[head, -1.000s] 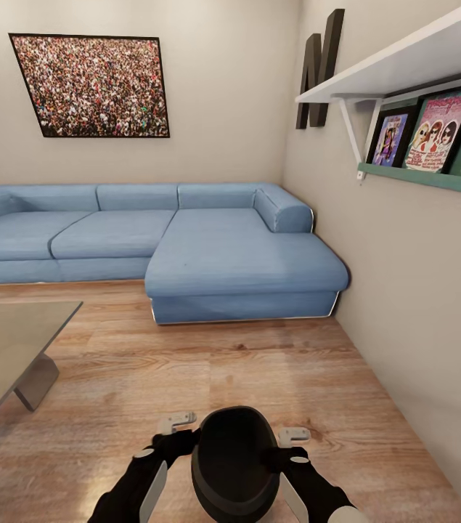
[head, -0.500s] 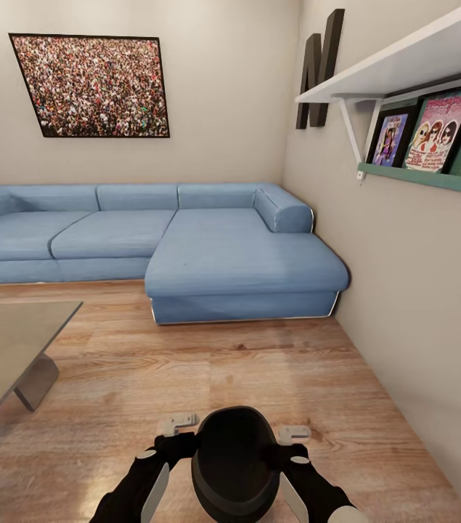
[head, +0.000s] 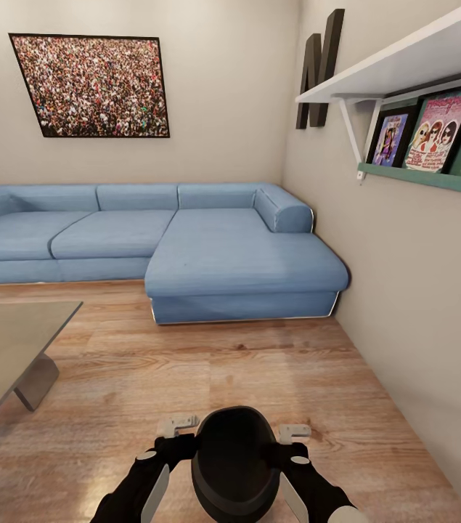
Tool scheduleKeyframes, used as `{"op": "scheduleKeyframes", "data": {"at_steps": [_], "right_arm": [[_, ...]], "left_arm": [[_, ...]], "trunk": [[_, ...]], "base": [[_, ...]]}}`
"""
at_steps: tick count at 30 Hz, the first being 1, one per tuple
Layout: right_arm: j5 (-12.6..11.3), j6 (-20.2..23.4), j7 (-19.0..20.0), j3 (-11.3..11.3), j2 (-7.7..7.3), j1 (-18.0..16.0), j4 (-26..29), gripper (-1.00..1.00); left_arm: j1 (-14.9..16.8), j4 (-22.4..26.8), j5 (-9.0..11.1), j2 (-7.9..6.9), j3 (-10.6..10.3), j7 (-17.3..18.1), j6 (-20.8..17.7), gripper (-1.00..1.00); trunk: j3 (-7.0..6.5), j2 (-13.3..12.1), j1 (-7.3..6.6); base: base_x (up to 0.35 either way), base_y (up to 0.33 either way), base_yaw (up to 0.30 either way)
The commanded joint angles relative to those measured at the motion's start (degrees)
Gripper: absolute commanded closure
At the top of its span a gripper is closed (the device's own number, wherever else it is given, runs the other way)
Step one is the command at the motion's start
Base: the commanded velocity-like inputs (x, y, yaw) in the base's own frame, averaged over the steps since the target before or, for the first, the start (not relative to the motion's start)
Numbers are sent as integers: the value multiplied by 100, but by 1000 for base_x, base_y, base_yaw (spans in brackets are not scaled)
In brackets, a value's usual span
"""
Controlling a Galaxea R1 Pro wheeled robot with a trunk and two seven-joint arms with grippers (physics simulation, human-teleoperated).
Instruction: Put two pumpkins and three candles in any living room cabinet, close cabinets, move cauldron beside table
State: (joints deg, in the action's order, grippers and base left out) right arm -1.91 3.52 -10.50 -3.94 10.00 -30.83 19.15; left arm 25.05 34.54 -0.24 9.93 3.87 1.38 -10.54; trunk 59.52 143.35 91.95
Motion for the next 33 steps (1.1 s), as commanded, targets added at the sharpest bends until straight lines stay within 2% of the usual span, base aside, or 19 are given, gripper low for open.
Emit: {"op": "scheduleKeyframes", "data": {"at_steps": [1, 15, 22, 33], "right_arm": [[-20, 36, -47, -37, 0, 0, 10, -100], [-20, 35, -65, -33, 0, -1, 10, -100], [-29, 34, -309, -30, 0, -1, 10, -100], [-37, 35, -388, -30, 0, -2, 5, -100]], "left_arm": [[0, 11, -2, 6, 28, 13, -36, -100], [0, 9, -2, 6, 31, 12, -36, -100], [0, 9, -2, 6, 27, 12, -36, -100], [0, 9, -2, 6, 27, 12, -36, -100]], "trunk": [[5, 2, -1], [5, 2, -1], [5, 2, -1], [5, 2, -1]], "base": [[0, 0, 0], [0, 0, 0], [0, 0, 0], [0, 0, 0]]}}
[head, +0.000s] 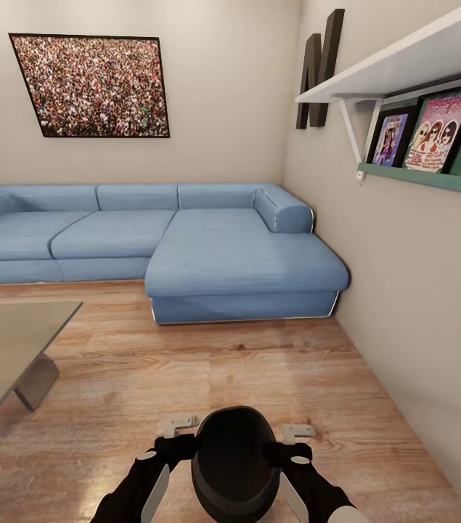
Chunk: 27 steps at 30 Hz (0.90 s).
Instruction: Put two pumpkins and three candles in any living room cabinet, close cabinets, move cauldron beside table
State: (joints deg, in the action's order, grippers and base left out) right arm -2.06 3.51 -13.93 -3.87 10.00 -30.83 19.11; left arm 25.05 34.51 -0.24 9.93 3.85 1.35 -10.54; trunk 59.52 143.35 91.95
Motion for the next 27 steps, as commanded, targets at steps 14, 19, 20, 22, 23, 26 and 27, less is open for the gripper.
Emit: {"op": "scheduleKeyframes", "data": {"at_steps": [14, 19, 20, 22, 23, 26, 27], "right_arm": [[-31, 45, -48, -50, 0, 0, 6, -100], [-31, 45, -45, -52, 0, 0, 5, -100], [-31, 45, -45, -52, 0, 0, 5, -100], [-31, 45, -46, -52, 0, 1, 5, -100], [-31, 45, -45, -52, 0, 0, 5, -100], [-31, 45, -44, -52, 0, -1, 5, -100], [-31, 45, -43, -52, 0, -1, 5, -100]], "left_arm": [[0, 12, 4, 6, 29, 7, -36, -100], [0, 12, 6, 6, 28, 6, -36, -100], [0, 12, 6, 6, 28, 6, -36, -100], [0, 12, 6, 6, 28, 6, -36, -100], [0, 12, 6, 6, 28, 6, -36, -100], [0, 12, 7, 6, 28, 5, -36, -100], [0, 12, 7, 6, 30, 5, -36, -100]], "trunk": [[28, 4, 1], [138, 10, 14], [161, 12, 17], [205, 14, 22], [227, 16, 25], [293, 20, 32], [316, 21, 35]], "base": [[0, 0, 0], [0, 0, 0], [0, 0, 0], [0, 0, 0], [0, 0, 0], [0, 0, 0], [0, 0, 0]]}}
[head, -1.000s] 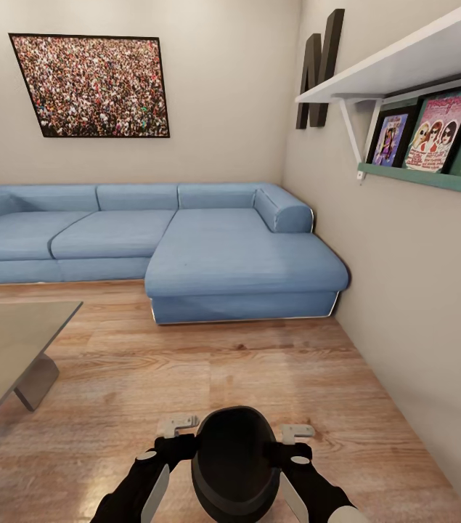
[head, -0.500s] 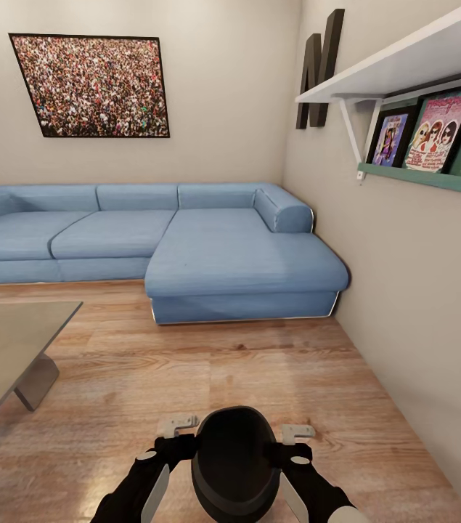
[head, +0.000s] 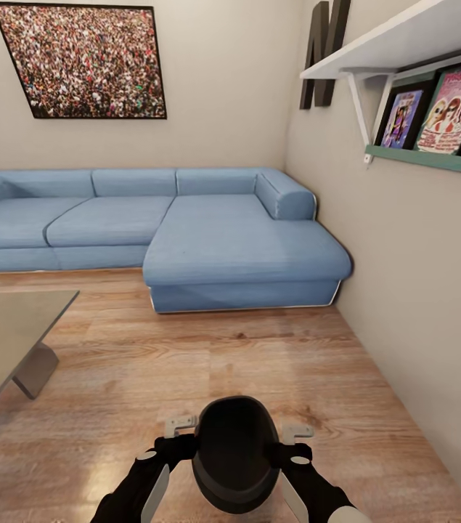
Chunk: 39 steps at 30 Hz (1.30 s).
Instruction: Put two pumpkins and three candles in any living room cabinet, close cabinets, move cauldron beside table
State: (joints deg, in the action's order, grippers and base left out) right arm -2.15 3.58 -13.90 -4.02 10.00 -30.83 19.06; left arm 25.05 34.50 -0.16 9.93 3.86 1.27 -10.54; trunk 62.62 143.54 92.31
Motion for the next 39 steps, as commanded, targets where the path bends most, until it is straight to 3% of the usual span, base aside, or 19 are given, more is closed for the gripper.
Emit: {"op": "scheduleKeyframes", "data": {"at_steps": [1, 39], "right_arm": [[-22, 38, -45, -38, 0, -2, 10, -100], [-22, 29, -42, -53, 0, -2, 10, -100]], "left_arm": [[0, 13, -1, 6, 28, 13, -36, -100], [0, 13, 7, -17, 61, -3, -19, -100]], "trunk": [[28, 4, 1], [28, 4, 1]], "base": [[0, 0, 0], [0, 0, 0]]}}
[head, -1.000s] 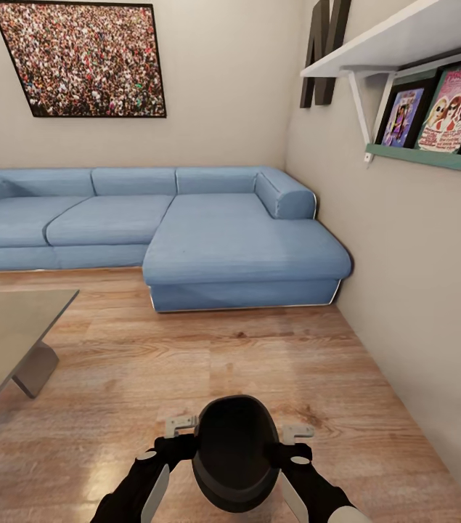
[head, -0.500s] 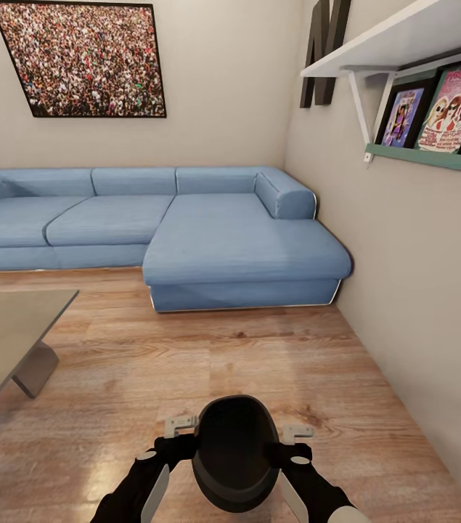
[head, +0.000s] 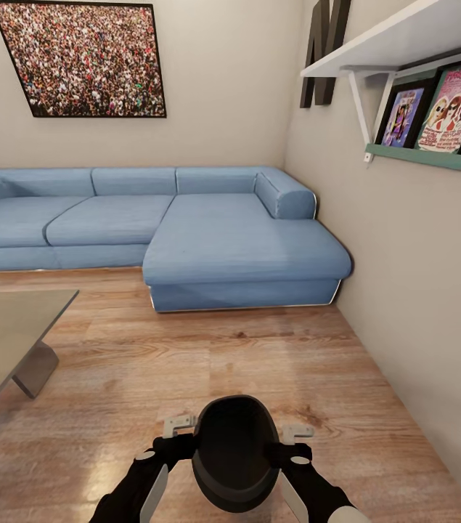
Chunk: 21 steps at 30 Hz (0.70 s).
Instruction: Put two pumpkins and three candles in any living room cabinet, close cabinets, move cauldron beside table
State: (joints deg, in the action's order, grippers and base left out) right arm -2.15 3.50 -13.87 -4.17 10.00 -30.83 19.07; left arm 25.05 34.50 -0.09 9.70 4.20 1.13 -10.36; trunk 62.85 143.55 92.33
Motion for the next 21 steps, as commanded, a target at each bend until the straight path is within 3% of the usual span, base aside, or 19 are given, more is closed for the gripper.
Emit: {"op": "scheduleKeyframes", "data": {"at_steps": [1, 10, 16, 21], "right_arm": [[-22, 37, -45, -38, 0, -2, 9, -100], [-22, 37, -45, -39, 0, 0, 4, -100], [-22, 37, -45, -40, 0, -1, 5, -100], [-22, 37, -45, -40, 0, -2, 8, -100]], "left_arm": [[0, 12, 0, 8, 28, 12, -36, -100], [0, 12, -6, 14, 28, 11, -36, -100], [0, 12, -8, 20, 25, 10, -36, -100], [0, 12, -9, 22, 27, 10, -36, -100]], "trunk": [[5, 2, -1], [5, 2, -1], [138, 10, 14], [138, 10, 14]], "base": [[0, 0, 0], [0, 0, 0], [0, 0, 0], [0, 0, 0]]}}
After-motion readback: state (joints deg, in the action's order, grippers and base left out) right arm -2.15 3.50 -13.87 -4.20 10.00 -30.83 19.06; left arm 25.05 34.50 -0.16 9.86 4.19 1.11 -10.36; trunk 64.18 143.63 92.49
